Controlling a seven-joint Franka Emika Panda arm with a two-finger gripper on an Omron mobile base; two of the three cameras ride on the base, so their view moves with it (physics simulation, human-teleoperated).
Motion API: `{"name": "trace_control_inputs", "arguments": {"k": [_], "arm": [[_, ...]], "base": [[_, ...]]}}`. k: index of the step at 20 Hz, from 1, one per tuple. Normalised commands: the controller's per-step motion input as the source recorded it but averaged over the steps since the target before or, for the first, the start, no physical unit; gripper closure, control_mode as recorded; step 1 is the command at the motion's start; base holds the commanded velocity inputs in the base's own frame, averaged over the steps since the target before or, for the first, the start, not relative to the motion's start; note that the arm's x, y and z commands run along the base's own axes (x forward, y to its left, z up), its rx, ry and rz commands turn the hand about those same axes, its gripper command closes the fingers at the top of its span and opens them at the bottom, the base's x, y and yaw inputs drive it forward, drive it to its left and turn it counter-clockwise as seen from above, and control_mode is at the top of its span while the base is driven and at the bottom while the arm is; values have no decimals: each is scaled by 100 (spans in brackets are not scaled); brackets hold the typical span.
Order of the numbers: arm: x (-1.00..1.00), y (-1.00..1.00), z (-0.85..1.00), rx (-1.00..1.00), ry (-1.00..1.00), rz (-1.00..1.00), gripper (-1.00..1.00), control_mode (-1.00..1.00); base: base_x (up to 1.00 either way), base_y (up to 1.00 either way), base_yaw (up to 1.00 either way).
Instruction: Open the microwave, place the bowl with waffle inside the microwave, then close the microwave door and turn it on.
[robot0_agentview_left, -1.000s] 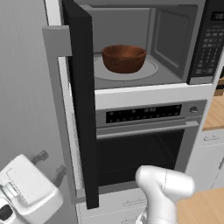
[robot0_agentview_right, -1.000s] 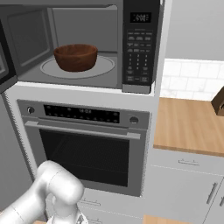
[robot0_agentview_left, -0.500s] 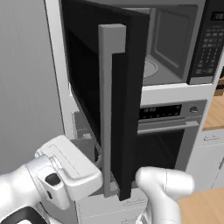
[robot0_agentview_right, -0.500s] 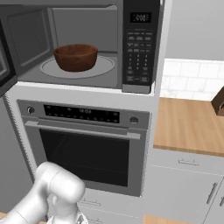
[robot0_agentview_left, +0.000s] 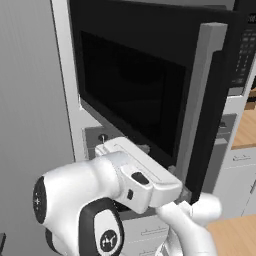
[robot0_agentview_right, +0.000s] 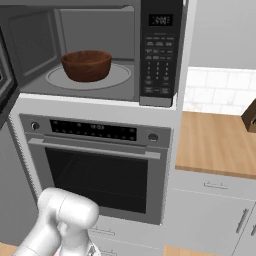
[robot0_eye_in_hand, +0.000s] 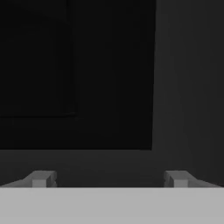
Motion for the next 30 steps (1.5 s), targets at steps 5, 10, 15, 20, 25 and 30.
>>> {"name": "trace_control_inputs", "arguments": {"k": [5,10,15,20,25,30], "arm": [[4,-99,0,25,0,27,-100,-100],[25,-75,-4,13,0,23,-100,-100],[40,-49,0,4,0,11,-100,-100],[58,-15,0,-3,0,1,-100,-100],[65,-34,0,-1,-1,0,-100,-100],[74,-55,0,0,-4,0,-100,-100]], "base": [[0,0,0],[0,0,0],[0,0,0],[0,0,0],[0,0,0],[0,0,0]]}}
